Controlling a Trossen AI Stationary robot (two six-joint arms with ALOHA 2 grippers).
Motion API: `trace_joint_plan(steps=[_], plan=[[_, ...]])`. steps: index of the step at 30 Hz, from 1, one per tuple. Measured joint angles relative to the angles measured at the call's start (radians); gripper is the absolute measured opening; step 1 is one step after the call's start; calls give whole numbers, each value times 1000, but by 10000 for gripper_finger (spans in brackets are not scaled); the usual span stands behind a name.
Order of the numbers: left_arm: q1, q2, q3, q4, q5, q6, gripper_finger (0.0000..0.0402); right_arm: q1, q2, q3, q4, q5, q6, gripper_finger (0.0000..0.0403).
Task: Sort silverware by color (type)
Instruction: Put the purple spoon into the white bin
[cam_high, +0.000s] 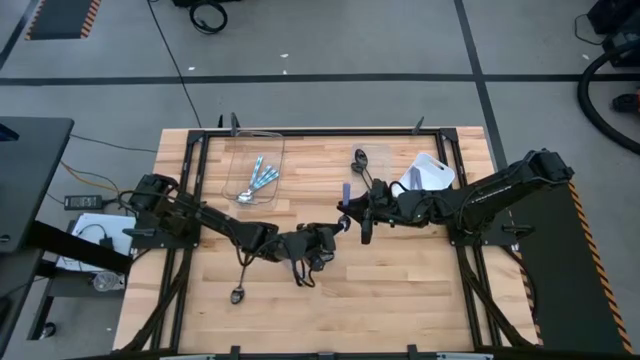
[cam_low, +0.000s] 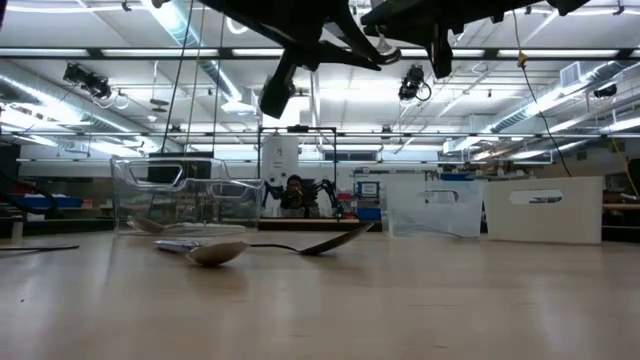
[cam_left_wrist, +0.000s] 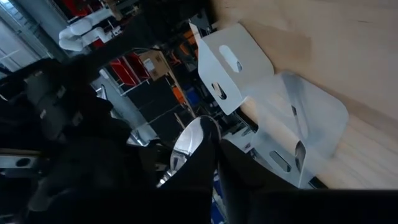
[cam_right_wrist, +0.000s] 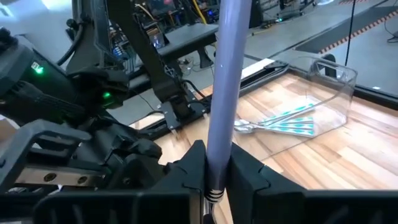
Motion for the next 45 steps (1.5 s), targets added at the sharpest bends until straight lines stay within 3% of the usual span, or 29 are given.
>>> trace_joint_plan(steps=[10, 17, 21, 25, 28, 33, 36, 45], plan=[[-8, 2, -1, 11, -14, -200, 105, -12, 0, -2, -72, -6, 5, 44], [-23, 0, 1, 3, -24, -480, 160, -15, -59, -4, -274, 51, 51, 46], [-34, 0, 1, -15, -26, -619, 164, -22, -126, -4, -431, 110, 102, 46], [-41, 0, 1, -62, 5, -896, 164, -45, -191, -4, -627, 195, 177, 47], [-37, 0, 1, -152, 116, -1091, 164, -83, -231, -4, -767, 231, 254, 48], [-30, 0, 1, -279, 340, -1278, 164, -182, -262, -4, -980, 223, 370, 48], [-31, -8, -2, -331, 419, -1345, 161, -249, -262, -4, -1084, 190, 418, 49], [-8, -121, -134, -328, 435, -1398, 127, -391, -252, -3, -1239, 173, 495, 49]])
